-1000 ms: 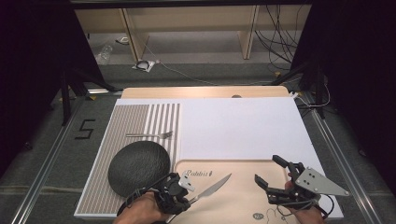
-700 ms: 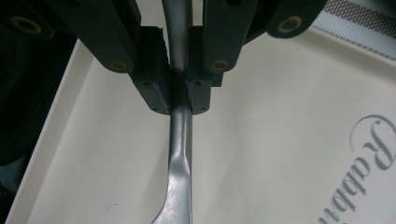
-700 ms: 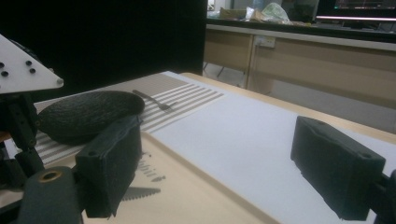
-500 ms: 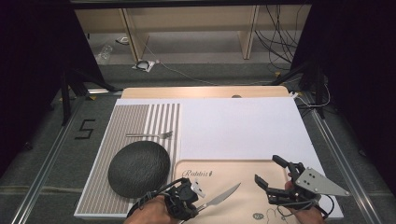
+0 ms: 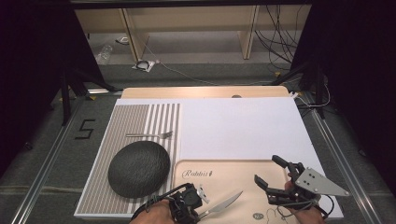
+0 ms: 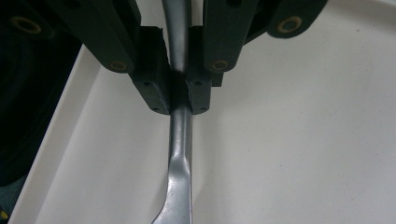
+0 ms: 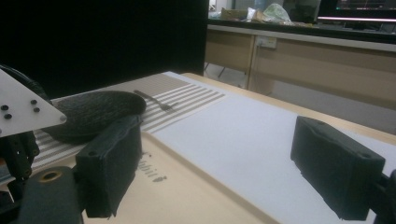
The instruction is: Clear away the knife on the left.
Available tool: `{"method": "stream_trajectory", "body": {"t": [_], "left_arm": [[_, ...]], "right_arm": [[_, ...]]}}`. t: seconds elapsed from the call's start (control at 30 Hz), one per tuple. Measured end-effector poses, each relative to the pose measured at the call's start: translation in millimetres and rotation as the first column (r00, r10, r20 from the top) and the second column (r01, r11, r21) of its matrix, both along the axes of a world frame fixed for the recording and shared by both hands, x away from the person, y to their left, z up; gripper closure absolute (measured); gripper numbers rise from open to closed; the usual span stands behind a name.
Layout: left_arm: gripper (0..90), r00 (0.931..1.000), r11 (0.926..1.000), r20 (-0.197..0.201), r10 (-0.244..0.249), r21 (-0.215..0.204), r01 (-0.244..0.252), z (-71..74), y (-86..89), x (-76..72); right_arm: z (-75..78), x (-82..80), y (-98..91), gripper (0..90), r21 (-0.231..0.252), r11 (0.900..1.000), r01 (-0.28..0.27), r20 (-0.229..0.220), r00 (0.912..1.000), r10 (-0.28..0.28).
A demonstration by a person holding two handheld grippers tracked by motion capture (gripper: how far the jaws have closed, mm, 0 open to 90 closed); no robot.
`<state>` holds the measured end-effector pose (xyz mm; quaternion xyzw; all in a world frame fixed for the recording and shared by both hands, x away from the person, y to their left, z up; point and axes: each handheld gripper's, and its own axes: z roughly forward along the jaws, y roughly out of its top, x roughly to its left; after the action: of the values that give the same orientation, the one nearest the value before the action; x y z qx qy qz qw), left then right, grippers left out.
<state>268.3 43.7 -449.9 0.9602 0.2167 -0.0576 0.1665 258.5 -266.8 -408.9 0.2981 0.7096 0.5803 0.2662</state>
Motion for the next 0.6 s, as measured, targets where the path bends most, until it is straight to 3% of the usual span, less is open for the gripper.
{"method": "stream_trajectory", "body": {"t": [0.43,0.6], "left_arm": [[78.9,1.0,0.9993,-0.004,0.005,0.036,-0.005,-8.0,-5.7,-1.2],[78.6,0.9997,0.9994,-0.003,0.025,0.023,-0.025,-7.8,-6.0,-0.5]], "right_arm": [[-0.2,-0.4,0.8,17.5,-0.001,1.0,-0.003,-0.002,1.0,0.003],[-0.3,-0.1,0.9,17.5,-0.002,1.0,-0.004,0.0,1.0,0.004]]}}
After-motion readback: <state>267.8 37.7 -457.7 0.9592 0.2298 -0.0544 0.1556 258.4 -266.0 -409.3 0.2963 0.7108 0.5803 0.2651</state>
